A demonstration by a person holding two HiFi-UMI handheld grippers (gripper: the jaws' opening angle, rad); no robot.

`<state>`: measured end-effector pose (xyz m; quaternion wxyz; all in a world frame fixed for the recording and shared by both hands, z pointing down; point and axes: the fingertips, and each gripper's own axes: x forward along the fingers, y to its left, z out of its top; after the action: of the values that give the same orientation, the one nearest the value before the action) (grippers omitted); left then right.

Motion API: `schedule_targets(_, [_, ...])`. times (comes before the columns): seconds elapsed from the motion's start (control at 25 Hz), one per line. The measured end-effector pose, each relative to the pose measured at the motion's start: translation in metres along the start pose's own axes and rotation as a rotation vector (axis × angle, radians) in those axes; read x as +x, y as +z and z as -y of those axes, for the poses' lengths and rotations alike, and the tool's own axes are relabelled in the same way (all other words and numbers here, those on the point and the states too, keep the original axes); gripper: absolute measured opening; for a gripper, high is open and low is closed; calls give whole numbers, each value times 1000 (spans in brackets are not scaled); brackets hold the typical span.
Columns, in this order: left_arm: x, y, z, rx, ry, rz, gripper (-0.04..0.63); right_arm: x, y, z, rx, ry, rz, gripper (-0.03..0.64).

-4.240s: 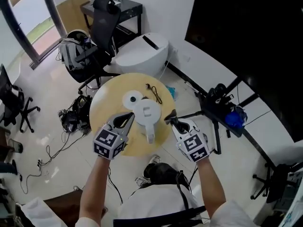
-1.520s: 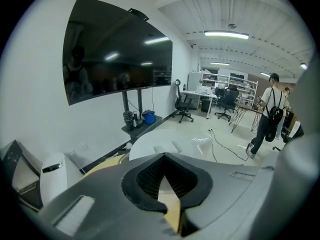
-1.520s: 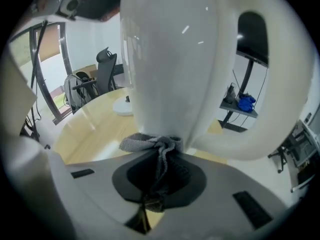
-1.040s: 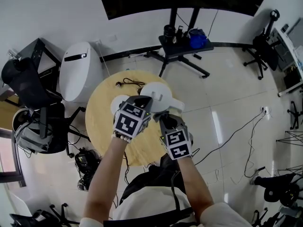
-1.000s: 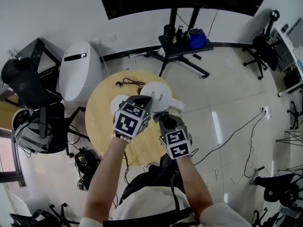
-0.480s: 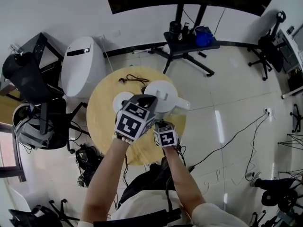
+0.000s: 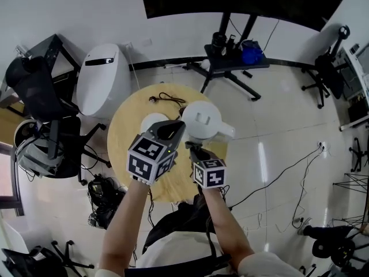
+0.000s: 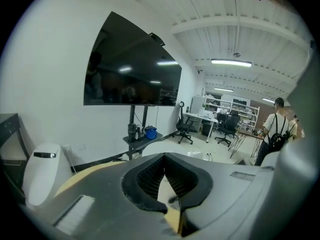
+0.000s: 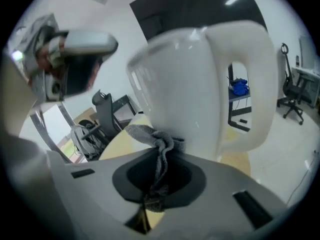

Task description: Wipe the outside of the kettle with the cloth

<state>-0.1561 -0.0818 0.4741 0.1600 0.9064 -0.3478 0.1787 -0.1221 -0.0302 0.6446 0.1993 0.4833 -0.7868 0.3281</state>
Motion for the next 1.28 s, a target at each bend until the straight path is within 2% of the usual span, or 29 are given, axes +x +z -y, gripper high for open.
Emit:
schedule_targets(0.16, [-14,-33,2,-54,19,-21,0,-35,41,-23,48,73,112,32])
schedule_targets(0.32, [-23,-71,7,-117,23,-58,0,-40,53,-32,101,105,154,32])
schedule_targets(0.48, [-34,-97,8,-160,43,-79,0,-21,41,-31,255,129,151,32])
schedule_targets(0.64, [-45,-114,5,-190,67,-95,0,16,9,-24,401,122,102,32])
schedule_targets(0.84, [-61,-134,0,-218,103,-123,0,72,-43,-3,510,36,17,32])
schedule_targets(0.96, [-68,-139,-2,-214,117,-126,0,96,-60,7,544,1,-5,32])
schedule_targets(1.12, [-65,-133,-3,-189,108,-123,0,105,-54,9,590,-10,24,32])
schedule_targets(1.28, [-64,-127,-5,-189,104,-114,0,84,-16,-8,638,59,117,32])
